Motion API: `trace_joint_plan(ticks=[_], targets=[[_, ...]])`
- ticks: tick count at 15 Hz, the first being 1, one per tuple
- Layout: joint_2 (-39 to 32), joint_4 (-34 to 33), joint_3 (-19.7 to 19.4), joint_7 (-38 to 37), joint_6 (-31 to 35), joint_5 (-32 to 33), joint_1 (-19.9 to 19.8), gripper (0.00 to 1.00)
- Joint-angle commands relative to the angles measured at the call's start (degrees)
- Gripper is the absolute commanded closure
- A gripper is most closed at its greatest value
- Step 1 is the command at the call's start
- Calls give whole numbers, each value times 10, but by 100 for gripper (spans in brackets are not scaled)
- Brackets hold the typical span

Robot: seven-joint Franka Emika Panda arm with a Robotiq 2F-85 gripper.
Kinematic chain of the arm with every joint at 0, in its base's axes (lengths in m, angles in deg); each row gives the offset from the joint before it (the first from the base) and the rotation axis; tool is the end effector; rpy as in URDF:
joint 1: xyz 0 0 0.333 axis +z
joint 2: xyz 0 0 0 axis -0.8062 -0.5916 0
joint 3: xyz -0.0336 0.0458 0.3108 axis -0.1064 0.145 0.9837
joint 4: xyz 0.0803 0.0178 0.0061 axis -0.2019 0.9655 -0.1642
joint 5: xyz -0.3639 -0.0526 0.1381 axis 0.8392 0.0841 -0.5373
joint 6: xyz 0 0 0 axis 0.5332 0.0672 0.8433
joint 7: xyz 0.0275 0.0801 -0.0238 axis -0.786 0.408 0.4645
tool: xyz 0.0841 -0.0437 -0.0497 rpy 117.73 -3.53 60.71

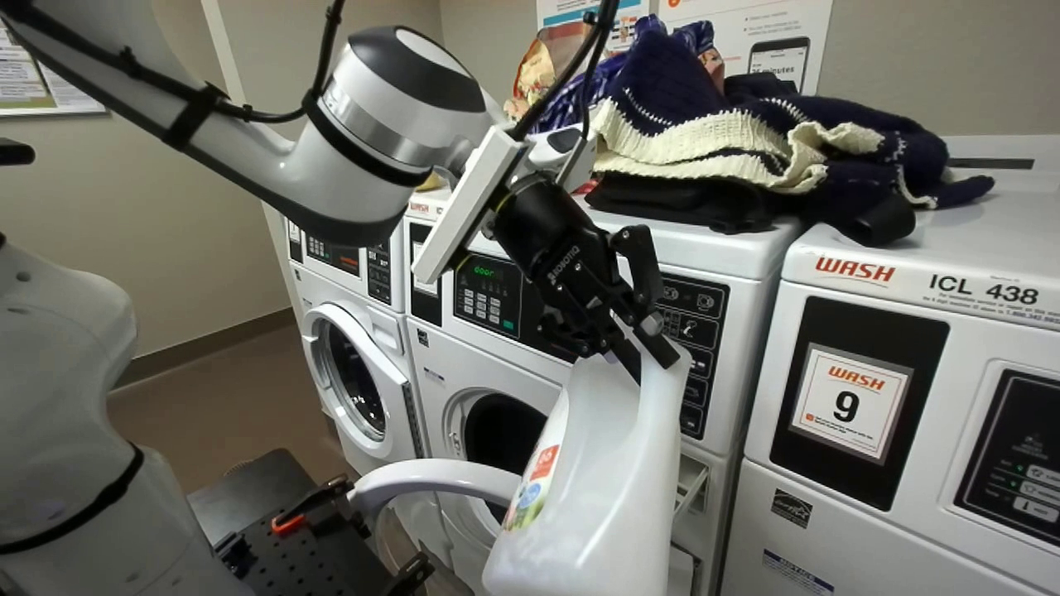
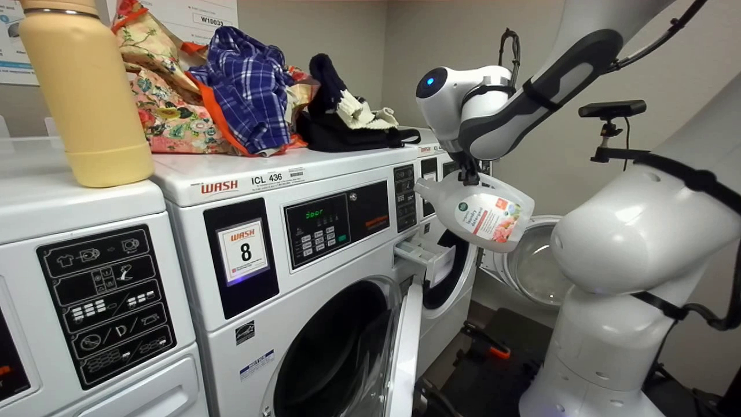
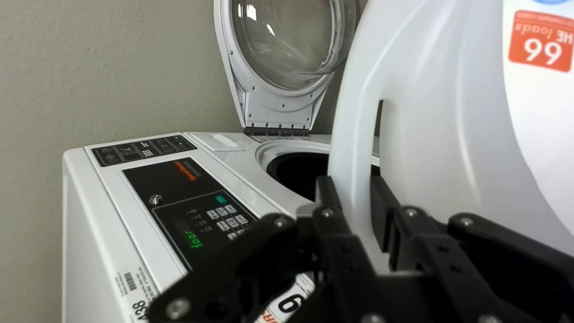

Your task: Pour the liquid soap in the washing machine dispenser

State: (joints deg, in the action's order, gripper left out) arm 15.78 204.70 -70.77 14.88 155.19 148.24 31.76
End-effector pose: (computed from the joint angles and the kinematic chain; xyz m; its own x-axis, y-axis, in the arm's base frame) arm 0.3394 -0.2069 0.4046 0.9786 0.0847 -0.1878 0.2001 -0.6079 0.7684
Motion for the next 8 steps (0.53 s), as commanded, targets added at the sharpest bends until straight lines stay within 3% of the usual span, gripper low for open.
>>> trace_joint_plan(ticks=[1, 8], targets=[[-10, -28, -30, 47, -56, 17, 43, 94], [-55, -56, -41, 109, -131, 49, 82, 94]])
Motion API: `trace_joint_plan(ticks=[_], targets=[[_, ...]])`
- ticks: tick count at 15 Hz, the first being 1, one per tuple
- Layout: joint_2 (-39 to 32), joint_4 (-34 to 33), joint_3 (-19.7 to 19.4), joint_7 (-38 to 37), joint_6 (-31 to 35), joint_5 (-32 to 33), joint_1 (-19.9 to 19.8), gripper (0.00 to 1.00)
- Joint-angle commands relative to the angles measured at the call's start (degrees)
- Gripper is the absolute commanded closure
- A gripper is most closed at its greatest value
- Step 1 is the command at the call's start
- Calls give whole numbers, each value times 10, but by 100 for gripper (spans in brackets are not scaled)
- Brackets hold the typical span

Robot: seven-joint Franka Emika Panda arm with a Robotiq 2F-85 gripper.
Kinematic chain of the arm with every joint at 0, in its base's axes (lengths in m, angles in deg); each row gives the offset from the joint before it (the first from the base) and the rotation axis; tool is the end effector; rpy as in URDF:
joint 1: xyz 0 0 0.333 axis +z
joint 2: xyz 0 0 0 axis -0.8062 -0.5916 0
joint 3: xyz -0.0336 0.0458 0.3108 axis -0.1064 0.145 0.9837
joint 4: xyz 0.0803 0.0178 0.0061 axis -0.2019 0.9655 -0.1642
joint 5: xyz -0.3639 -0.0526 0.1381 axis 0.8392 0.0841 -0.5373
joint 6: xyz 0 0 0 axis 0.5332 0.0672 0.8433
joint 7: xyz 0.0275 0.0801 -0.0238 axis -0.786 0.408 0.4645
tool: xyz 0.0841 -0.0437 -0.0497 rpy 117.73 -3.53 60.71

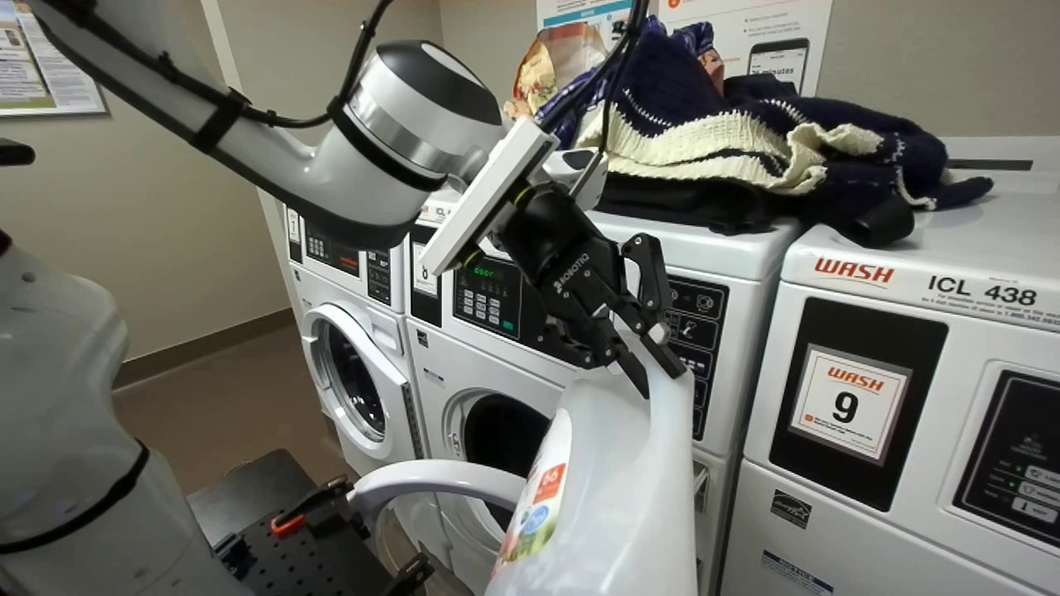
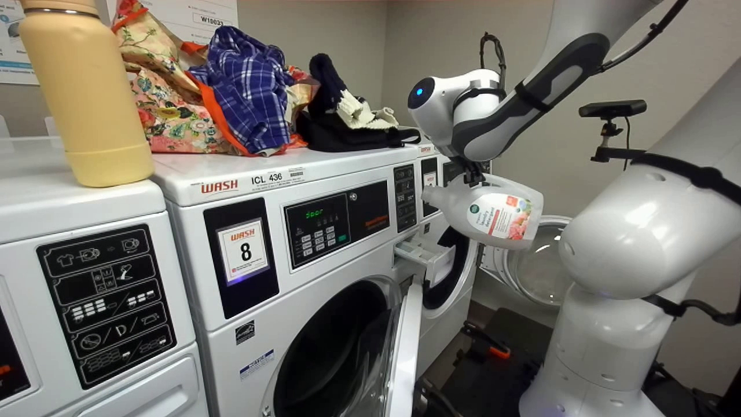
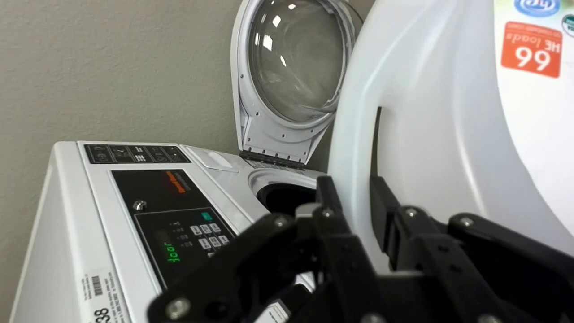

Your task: Pour the liquid soap in the washing machine dispenser

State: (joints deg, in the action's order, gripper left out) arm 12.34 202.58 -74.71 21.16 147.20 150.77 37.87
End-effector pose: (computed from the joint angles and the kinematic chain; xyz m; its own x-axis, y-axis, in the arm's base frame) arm 0.3455 -0.2126 0.3945 0.9197 0.1023 -0.3791 0.3667 -0.5693 0.7359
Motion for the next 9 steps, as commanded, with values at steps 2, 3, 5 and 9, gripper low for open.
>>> trace_joint_plan(ticks=[2, 3, 5, 9], targets=[[-39, -46, -2, 69, -64, 30, 32, 94], [-50, -52, -1, 81, -70, 33, 37, 94], [-77, -65, 0, 105, -83, 42, 45, 94], [-125, -88, -2, 140, -95, 66, 54, 94]])
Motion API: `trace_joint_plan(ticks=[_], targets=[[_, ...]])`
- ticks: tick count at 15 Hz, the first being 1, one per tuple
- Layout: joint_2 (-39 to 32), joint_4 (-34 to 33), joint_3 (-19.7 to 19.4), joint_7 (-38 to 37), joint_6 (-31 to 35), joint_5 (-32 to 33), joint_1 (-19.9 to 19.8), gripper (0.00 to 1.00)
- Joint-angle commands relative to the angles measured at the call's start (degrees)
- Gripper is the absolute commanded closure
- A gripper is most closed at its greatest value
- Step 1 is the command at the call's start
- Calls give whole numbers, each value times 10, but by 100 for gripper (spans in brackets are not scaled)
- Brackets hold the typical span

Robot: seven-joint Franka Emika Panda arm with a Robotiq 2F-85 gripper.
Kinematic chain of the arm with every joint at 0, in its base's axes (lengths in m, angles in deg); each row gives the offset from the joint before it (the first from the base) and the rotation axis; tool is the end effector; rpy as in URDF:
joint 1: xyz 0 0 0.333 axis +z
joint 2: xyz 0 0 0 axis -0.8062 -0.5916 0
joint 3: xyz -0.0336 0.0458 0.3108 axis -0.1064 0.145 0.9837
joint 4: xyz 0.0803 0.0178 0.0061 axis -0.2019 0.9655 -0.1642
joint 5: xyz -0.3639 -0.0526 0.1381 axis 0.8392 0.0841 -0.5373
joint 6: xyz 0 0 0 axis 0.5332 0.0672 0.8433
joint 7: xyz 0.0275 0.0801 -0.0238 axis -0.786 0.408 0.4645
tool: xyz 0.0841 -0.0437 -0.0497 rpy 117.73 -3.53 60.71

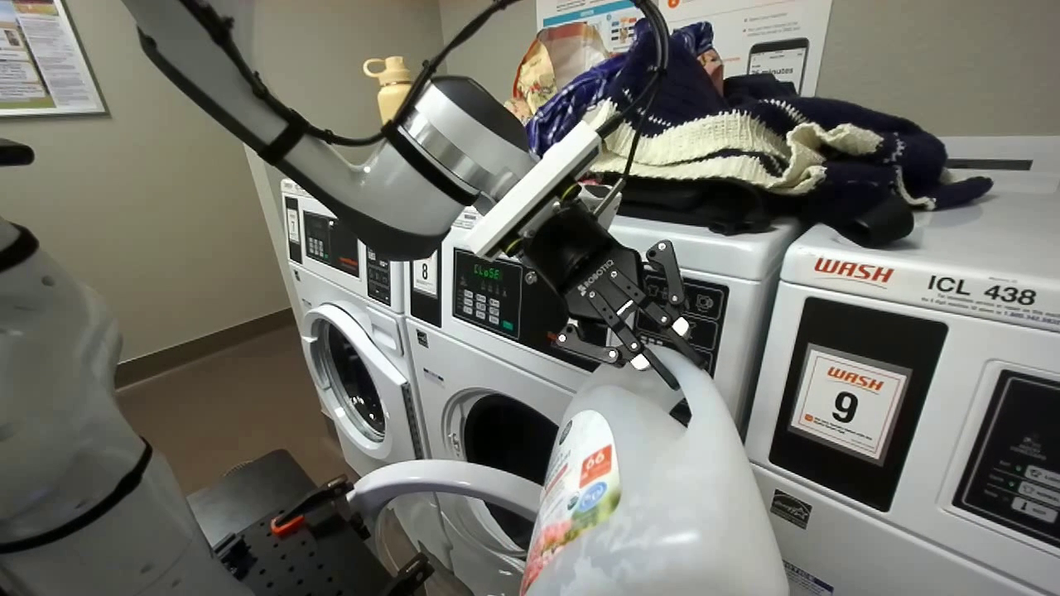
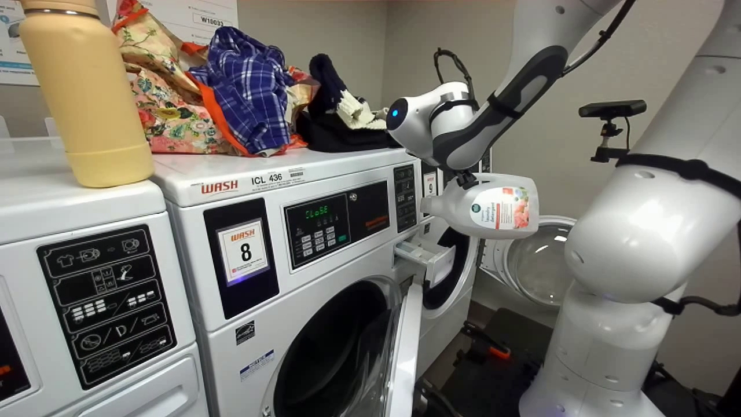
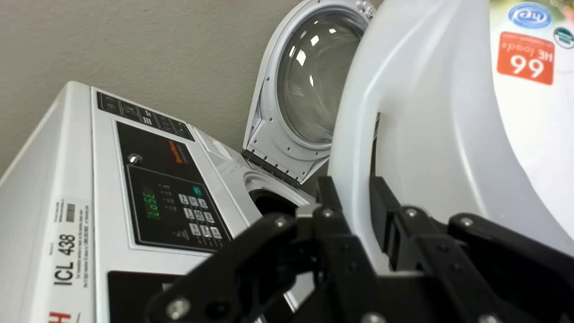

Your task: Pour the liquid soap in the washing machine dispenser

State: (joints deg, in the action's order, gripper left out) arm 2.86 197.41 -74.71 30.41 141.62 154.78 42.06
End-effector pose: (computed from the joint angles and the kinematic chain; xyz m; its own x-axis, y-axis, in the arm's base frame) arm 0.3824 -0.2094 0.3702 0.7583 0.1771 -0.6274 0.6265 -0.4638 0.6264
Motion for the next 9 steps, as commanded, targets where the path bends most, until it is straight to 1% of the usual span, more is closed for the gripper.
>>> trace_joint_plan(ticks=[1, 5, 9], targets=[[-40, -41, -2, 54, -40, 30, 13, 94], [-78, -61, -2, 74, -55, 60, 11, 94], [-99, -75, 1, 111, -66, 74, 15, 94]])
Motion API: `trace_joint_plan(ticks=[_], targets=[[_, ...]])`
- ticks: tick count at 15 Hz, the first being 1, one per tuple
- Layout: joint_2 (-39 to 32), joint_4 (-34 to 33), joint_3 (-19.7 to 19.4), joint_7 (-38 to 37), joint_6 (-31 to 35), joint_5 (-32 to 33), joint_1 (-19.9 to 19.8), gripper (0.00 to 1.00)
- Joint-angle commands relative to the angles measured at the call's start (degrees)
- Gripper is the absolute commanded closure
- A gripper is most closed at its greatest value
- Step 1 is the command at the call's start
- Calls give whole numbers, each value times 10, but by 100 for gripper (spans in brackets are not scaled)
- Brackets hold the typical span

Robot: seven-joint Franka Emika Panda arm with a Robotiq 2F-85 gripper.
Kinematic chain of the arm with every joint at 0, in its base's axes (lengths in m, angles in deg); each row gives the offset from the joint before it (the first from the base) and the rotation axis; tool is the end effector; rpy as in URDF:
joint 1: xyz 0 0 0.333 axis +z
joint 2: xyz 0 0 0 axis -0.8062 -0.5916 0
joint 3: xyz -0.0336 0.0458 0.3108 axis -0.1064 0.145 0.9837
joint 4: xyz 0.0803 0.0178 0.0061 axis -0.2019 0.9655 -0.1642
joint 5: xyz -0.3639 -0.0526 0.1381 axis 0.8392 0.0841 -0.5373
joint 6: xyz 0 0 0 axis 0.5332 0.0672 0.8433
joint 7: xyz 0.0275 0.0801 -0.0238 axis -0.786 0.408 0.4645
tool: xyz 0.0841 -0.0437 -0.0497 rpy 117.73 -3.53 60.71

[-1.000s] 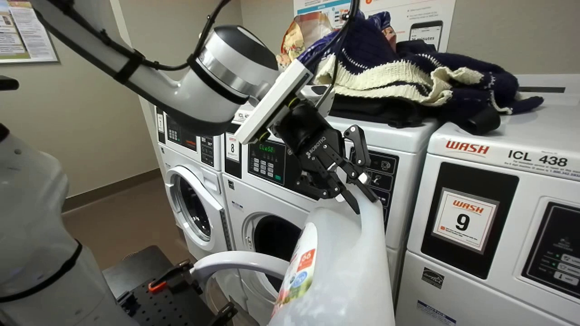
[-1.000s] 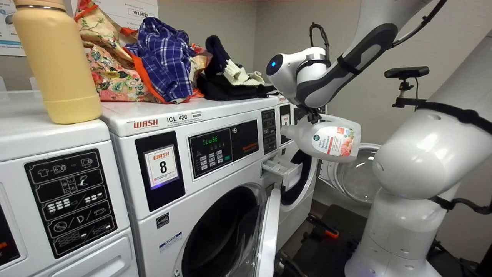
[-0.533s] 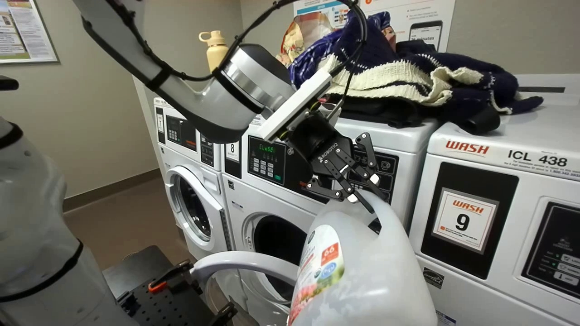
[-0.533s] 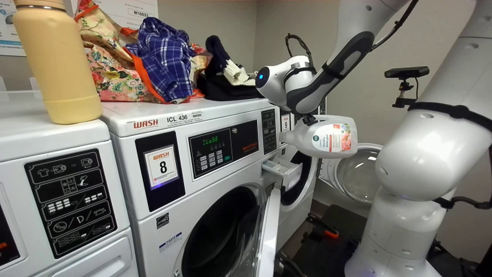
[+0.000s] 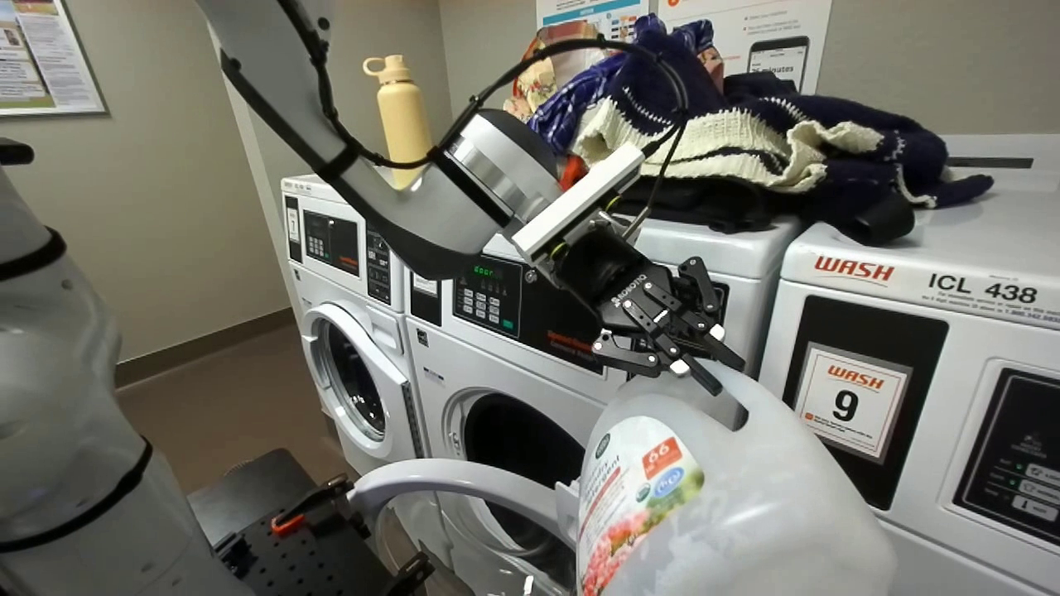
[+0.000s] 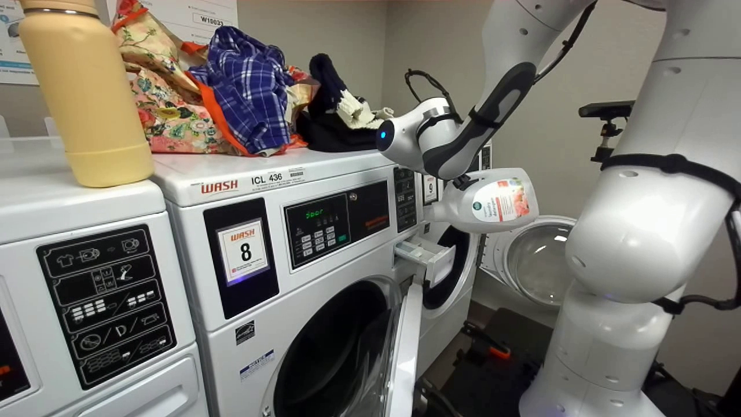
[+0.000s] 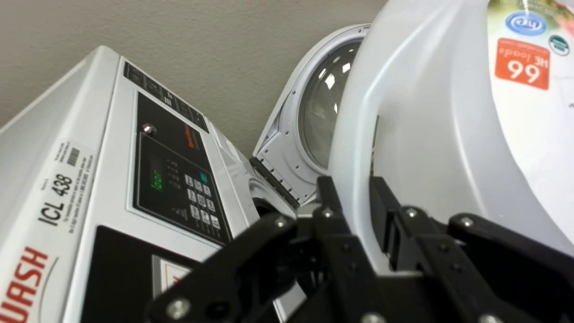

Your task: Pour the liquid soap in the washing machine dispenser

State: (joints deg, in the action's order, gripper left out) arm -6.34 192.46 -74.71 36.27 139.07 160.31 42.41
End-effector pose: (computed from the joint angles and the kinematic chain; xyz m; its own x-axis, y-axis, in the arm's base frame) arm 0.4105 -0.2243 0.3422 0.5949 0.1836 -0.7826 0.7801 -0.3666 0.5070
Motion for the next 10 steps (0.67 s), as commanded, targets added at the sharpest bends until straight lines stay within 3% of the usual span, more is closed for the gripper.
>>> trace_joint_plan(ticks=[1, 10], targets=[[-10, -28, 2, 64, -44, 19, 13, 94], [-12, -24, 10, 157, -99, 31, 30, 94]])
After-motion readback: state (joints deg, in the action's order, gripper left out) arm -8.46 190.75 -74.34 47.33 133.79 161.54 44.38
